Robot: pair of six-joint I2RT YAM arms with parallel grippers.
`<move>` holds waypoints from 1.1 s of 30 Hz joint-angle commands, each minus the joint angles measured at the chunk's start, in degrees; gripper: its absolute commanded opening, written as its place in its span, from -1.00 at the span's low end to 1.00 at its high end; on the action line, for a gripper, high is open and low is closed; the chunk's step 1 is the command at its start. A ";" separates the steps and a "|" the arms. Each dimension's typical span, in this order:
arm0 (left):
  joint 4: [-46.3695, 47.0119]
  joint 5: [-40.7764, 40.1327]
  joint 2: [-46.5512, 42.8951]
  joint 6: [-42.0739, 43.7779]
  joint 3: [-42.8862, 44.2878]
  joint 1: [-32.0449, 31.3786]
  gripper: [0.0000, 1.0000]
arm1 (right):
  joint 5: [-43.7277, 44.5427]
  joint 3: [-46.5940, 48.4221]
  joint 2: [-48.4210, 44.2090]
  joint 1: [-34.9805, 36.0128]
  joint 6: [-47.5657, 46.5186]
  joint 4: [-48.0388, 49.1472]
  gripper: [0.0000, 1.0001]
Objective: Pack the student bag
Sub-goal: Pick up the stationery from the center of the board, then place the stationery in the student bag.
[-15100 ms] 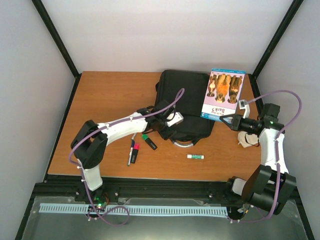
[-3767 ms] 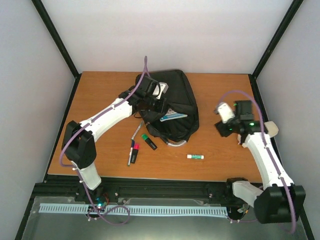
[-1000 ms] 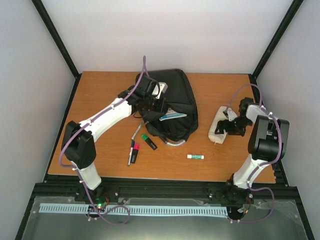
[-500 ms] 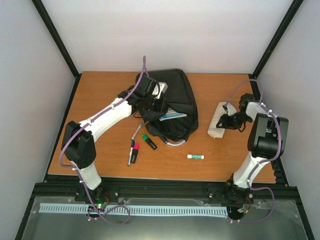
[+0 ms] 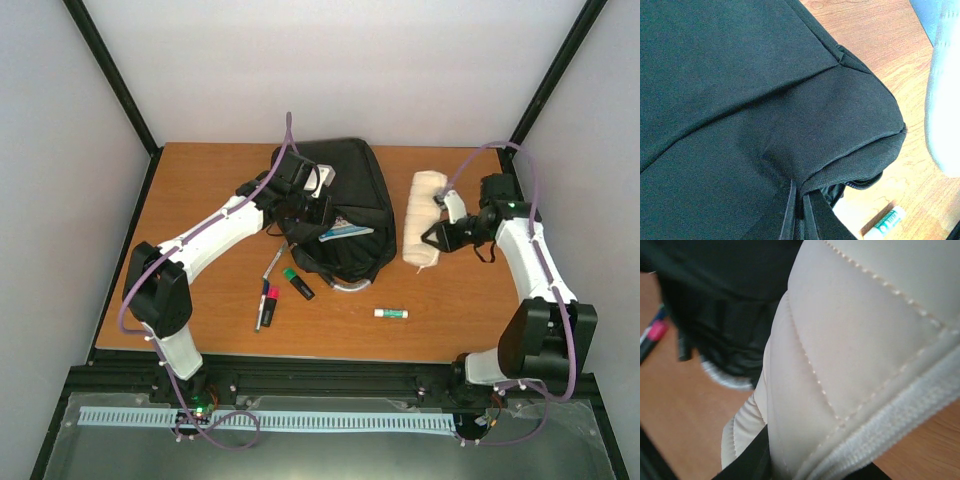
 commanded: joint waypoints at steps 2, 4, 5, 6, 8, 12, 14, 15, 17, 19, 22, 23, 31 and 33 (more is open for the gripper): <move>1.03 -1.55 -0.30 0.57 2.27 0.35 -0.96 | -8.51 -1.01 -1.73 5.92 -3.45 -7.53 -0.65; 1.89 -1.81 -0.88 0.95 1.90 0.35 -0.97 | -9.36 -1.17 -1.90 7.64 -3.20 -8.31 -0.68; 2.48 -2.15 -1.30 1.04 1.59 0.35 -0.97 | -10.13 -1.24 -1.83 8.44 -3.31 -9.12 -0.69; 2.93 -2.81 -1.68 1.10 1.18 0.35 -0.98 | -11.11 -1.32 -1.71 9.17 -3.67 -10.10 -0.69; 3.57 -3.78 -2.61 1.35 0.61 0.35 -0.98 | -14.41 -1.35 -1.05 10.61 -5.61 -12.74 -0.71; 5.89 -5.51 -5.03 1.73 -0.94 0.35 -0.98 | -17.55 -2.30 0.11 13.36 -7.89 -14.42 -0.80; 8.68 -6.28 -6.48 1.49 -2.47 0.35 -0.98 | -17.47 -3.18 -0.21 13.90 -7.84 -13.44 -0.81; 9.93 -6.46 -7.24 1.16 -3.46 0.35 -0.98 | -17.89 -3.17 -0.21 14.46 -8.18 -13.64 -0.82; 12.08 -6.71 -8.47 0.77 -4.92 0.35 -0.99 | -19.40 -2.82 -0.41 15.93 -8.97 -14.44 -0.83; 13.49 -7.33 -9.58 1.03 -5.79 0.43 -0.98 | -21.09 -2.89 -1.16 18.23 -9.19 -14.51 -0.82; 15.31 -8.11 -11.26 1.46 -6.98 0.66 -0.98 | -20.45 -3.65 -1.40 24.51 -7.93 -12.95 -0.82; 16.05 -8.17 -11.85 1.47 -7.35 0.78 -0.98 | -20.03 -4.17 -1.09 26.58 -7.50 -12.33 -0.83; 16.42 -9.35 -13.02 1.54 -7.84 0.99 -0.98 | -20.18 -5.74 4.31 33.35 -4.75 -8.97 -0.83; 16.68 -8.91 -13.42 1.59 -7.89 0.97 -0.99 | -19.40 -6.32 6.29 33.35 -3.16 -7.42 -0.81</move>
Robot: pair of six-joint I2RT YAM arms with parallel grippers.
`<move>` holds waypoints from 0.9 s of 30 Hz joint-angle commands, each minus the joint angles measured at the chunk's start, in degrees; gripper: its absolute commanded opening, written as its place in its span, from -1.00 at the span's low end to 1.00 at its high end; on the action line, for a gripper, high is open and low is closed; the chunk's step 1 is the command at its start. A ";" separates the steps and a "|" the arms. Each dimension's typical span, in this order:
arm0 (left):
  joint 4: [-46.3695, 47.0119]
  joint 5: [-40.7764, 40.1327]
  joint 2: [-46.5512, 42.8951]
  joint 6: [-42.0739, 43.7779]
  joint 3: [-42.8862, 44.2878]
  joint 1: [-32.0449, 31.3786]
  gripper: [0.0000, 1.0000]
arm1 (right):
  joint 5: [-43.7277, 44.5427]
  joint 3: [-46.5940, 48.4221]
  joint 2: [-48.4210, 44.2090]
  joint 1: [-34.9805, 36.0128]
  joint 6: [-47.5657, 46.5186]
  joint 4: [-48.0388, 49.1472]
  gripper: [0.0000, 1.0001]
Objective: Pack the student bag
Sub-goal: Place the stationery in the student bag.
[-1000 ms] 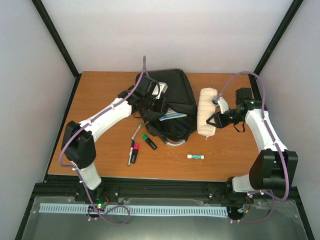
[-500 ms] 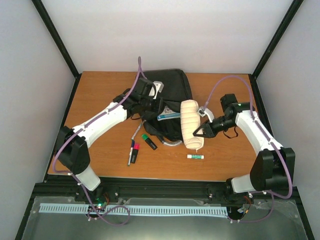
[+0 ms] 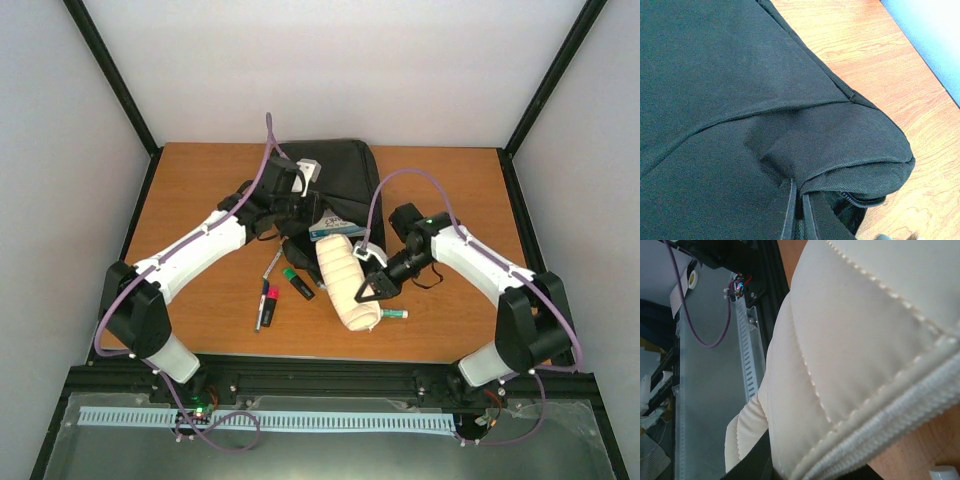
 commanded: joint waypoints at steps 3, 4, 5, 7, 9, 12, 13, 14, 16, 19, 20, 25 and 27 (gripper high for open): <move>7.43 -0.27 -4.76 0.20 1.14 0.60 -0.98 | -2.50 -1.27 6.31 0.30 1.57 3.81 -0.81; 7.58 -0.16 -4.91 0.03 1.16 0.60 -0.98 | -3.70 -1.18 7.17 0.30 1.24 4.16 -0.82; 7.75 0.20 -4.96 -0.10 1.16 0.60 -0.98 | -5.83 -1.32 7.45 0.30 0.67 4.79 -0.84; 7.99 0.91 -5.08 -0.36 1.05 0.62 -0.99 | -8.32 -2.81 7.15 0.30 2.39 8.42 -0.84; 8.22 1.51 -5.16 -0.39 0.98 0.67 -0.98 | -8.50 -3.12 8.08 0.30 3.64 11.08 -0.84; 8.24 1.74 -5.11 -0.29 0.93 0.67 -0.98 | -7.03 -1.69 10.95 0.30 7.56 14.89 -0.86; 8.25 1.85 -5.11 -0.21 0.98 0.65 -0.98 | -7.10 -1.02 12.09 0.23 8.28 15.47 -0.85; 8.23 1.97 -5.06 -0.24 0.99 0.65 -0.98 | -7.56 -0.31 13.26 0.19 9.12 16.14 -0.83; 8.47 2.49 -4.96 -0.62 0.99 0.64 -0.98 | -7.07 0.49 14.65 0.12 11.08 18.17 -0.80; 8.34 3.51 -4.33 -1.12 1.23 0.64 -0.98 | -4.14 0.47 14.19 0.17 12.57 22.23 -0.80; 8.40 3.67 -4.25 -1.25 1.18 0.64 -0.98 | -2.61 0.65 14.41 0.09 12.89 23.13 -0.81; 8.50 3.92 -4.14 -1.10 0.98 0.68 -0.99 | -2.35 2.06 17.02 -1.98 17.21 28.82 -0.83; 8.39 4.04 -4.06 -1.15 1.07 0.69 -0.98 | -0.52 2.55 18.03 -2.55 19.33 31.49 -0.81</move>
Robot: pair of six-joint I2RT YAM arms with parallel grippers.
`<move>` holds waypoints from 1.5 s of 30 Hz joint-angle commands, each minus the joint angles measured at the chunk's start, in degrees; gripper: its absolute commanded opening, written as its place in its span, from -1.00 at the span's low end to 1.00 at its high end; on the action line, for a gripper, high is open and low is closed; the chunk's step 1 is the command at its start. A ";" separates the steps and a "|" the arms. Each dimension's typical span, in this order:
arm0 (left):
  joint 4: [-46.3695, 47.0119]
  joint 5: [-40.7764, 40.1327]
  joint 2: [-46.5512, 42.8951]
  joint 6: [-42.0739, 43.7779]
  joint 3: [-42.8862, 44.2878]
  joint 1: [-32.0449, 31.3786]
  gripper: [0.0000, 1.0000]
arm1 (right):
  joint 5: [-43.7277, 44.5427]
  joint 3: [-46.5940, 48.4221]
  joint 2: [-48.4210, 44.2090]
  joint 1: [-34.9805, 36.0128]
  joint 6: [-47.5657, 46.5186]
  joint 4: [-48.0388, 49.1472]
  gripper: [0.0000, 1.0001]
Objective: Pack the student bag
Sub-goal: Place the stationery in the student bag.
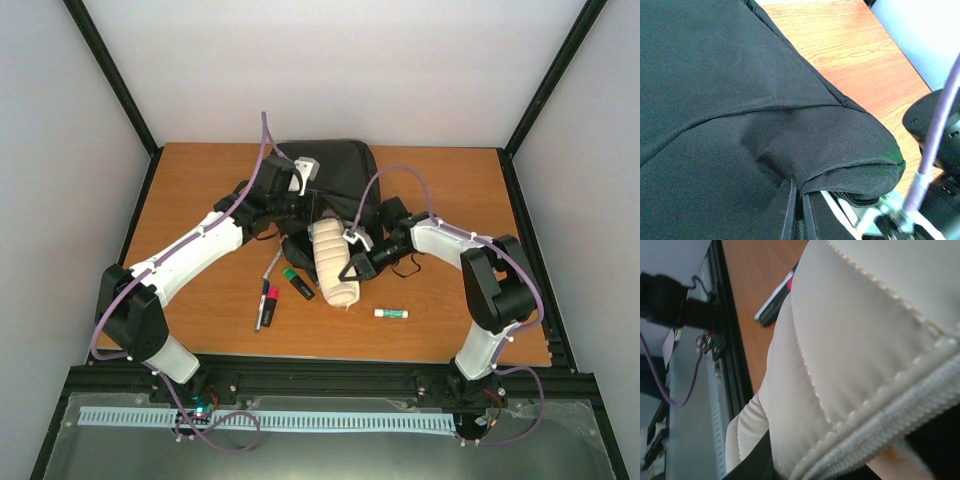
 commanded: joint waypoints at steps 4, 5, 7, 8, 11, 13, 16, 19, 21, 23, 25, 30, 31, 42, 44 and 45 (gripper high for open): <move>7.30 3.15 -2.84 -1.40 1.84 0.38 -0.99 | 7.56 4.06 4.29 -1.87 8.35 12.39 -0.67; 7.30 3.23 -2.95 -1.44 1.82 0.38 -0.98 | 8.01 4.11 4.41 -2.06 9.30 13.80 -0.57; 7.15 3.01 -3.04 -1.30 1.82 0.37 -0.98 | 9.87 4.46 3.89 -2.11 8.92 14.17 -0.36; 7.06 2.95 -3.06 -1.32 1.80 0.36 -0.98 | 11.24 4.69 3.18 -2.18 8.05 13.49 -0.26; 6.88 2.98 -3.01 -1.45 1.97 0.38 -0.98 | 14.73 4.16 -0.09 -2.19 5.70 10.74 -0.01; 6.75 2.86 -3.08 -1.36 2.07 0.38 -0.99 | 16.48 2.89 -2.62 -2.19 4.56 9.44 0.11; 6.68 2.80 -3.46 -1.27 1.95 0.38 -0.99 | 20.42 -0.24 -7.62 -2.20 2.78 8.26 0.30; 6.64 3.08 -3.53 -1.30 2.04 0.38 -0.98 | 23.96 -3.40 -12.17 -2.23 0.37 7.15 0.37; 6.51 2.92 -3.44 -1.34 2.10 0.37 -0.98 | 25.81 -5.03 -15.15 -2.19 -2.31 6.02 0.39; 6.21 2.32 -3.37 -1.34 2.15 0.37 -0.98 | 27.32 -7.26 -18.43 -2.11 -5.66 5.10 0.39; 5.97 2.22 -3.21 -1.34 2.35 0.38 -0.98 | 28.31 -9.28 -21.86 -1.66 -9.96 3.98 0.36; 5.65 2.04 -3.25 -1.14 2.43 0.39 -0.98 | 34.00 -14.33 -30.19 2.94 -19.17 2.01 0.05; 5.63 1.93 -3.31 -1.06 2.45 0.38 -0.98 | 35.33 -15.09 -31.35 4.31 -20.76 1.78 -0.08; 5.11 2.01 -2.55 -0.83 2.70 0.38 -0.98 | 47.36 -17.76 -29.34 19.58 -25.13 5.36 -0.69; 5.01 2.09 -2.55 -0.93 2.74 0.38 -0.98 | 49.02 -18.25 -26.68 21.31 -24.87 8.06 -0.74; 5.01 2.22 -2.46 -0.93 2.78 0.38 -0.99 | 49.47 -18.29 -25.25 21.62 -24.61 9.28 -0.76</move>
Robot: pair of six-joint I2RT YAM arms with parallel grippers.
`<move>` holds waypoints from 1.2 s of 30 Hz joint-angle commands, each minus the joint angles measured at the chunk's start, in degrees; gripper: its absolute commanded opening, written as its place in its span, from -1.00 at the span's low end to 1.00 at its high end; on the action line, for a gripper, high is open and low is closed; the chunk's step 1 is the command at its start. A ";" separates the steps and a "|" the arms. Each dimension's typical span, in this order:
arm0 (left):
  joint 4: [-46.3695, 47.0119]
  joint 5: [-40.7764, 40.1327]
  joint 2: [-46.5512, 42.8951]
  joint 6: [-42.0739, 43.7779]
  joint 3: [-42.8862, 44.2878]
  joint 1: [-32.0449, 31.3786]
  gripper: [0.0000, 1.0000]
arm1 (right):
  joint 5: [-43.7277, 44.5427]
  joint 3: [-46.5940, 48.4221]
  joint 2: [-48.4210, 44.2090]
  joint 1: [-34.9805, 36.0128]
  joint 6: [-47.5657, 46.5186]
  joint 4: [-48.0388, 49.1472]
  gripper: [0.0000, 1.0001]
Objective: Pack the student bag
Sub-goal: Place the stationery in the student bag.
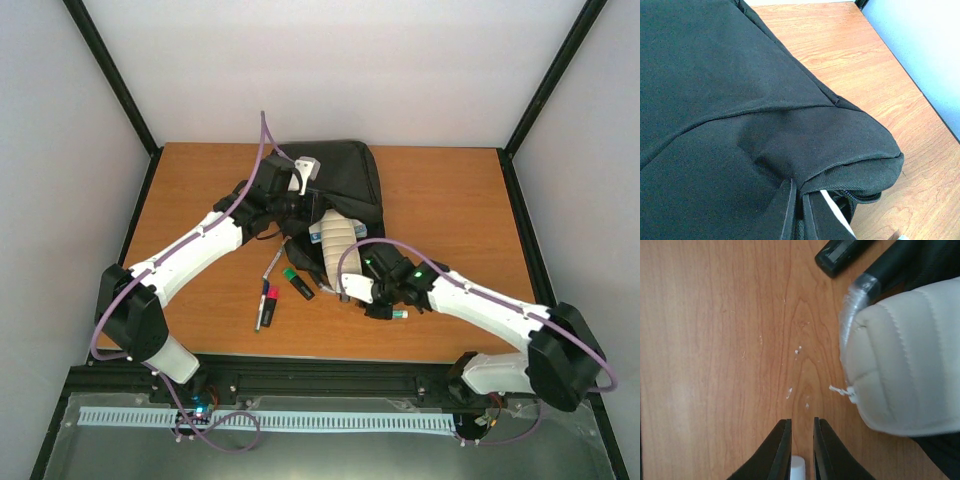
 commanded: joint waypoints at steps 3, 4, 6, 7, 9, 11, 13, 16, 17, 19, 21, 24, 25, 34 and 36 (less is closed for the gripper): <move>4.00 0.72 -2.14 -0.54 2.94 0.26 -0.98 | 7.62 -0.85 7.99 2.95 0.58 9.65 -0.81; 3.92 0.90 -2.11 -0.56 2.97 0.27 -0.99 | 9.01 -0.71 9.11 2.96 1.22 11.49 -0.82; 3.90 1.18 -1.98 -0.60 3.10 0.26 -0.98 | 12.17 0.13 11.45 2.97 1.79 14.19 -0.86; 3.90 1.22 -2.02 -0.58 3.04 0.27 -0.98 | 14.07 0.64 12.12 2.97 1.75 15.28 -0.88; 3.90 1.53 -1.97 -0.72 3.15 0.27 -0.98 | 17.83 1.42 12.97 2.97 0.80 17.63 -0.91; 3.90 2.00 -1.76 -0.89 3.22 0.27 -0.99 | 20.26 2.00 13.73 2.97 -0.54 20.75 -0.93; 3.96 2.39 -1.52 -1.01 3.20 0.27 -0.99 | 22.15 3.08 15.25 2.97 -1.57 23.03 -0.92; 4.03 2.76 -1.43 -1.15 3.21 0.27 -0.99 | 25.96 4.70 18.98 2.91 -3.55 27.60 -0.91; 4.11 2.93 -1.42 -1.17 3.22 0.27 -0.98 | 27.12 5.05 20.36 2.87 -4.30 29.39 -0.90; 4.20 3.27 -1.34 -1.24 3.13 0.27 -0.98 | 29.04 5.65 22.79 2.80 -5.46 32.88 -0.90; 4.25 3.59 -1.24 -1.29 3.23 0.25 -0.98 | 30.71 6.12 25.07 2.74 -6.22 36.43 -0.90; 4.33 3.86 -1.01 -1.43 3.16 0.27 -0.98 | 33.41 6.50 27.97 2.71 -7.29 41.21 -0.89; 4.34 3.94 -0.97 -1.47 3.23 0.27 -0.99 | 34.13 6.64 28.86 2.70 -7.55 42.43 -0.89; 4.18 4.59 -0.81 -1.56 3.41 0.26 -0.98 | 37.66 7.25 31.07 1.47 -6.57 47.90 -0.85; 4.16 4.74 -0.70 -1.63 3.43 0.27 -0.99 | 37.46 7.48 31.15 0.95 -6.54 47.77 -0.85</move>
